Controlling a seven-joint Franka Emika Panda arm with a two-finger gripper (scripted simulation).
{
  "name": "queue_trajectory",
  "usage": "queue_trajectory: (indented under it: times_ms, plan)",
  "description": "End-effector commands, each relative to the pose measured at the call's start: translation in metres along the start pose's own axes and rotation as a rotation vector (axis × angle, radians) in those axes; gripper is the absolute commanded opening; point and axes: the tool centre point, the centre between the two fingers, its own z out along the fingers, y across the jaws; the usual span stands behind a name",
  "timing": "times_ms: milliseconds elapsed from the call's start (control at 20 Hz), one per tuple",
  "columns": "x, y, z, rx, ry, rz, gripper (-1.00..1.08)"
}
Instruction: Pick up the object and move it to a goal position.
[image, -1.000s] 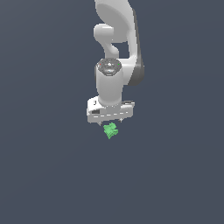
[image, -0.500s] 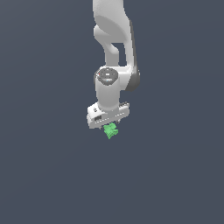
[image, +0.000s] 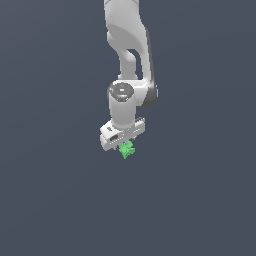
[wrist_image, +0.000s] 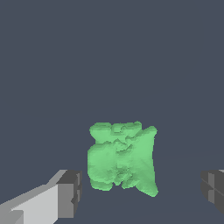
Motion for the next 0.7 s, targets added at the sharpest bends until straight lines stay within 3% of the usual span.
queue_trajectory:
  times_ms: [0,350,650]
  plan:
    - [-0.001,0.000,0.002,0.000,0.000,-0.015,1.00]
    - [-0.001,0.000,0.007,0.000,0.000,-0.013,1.00]
    - [-0.002,-0.001,0.034,0.000,0.000,-0.016,1.00]
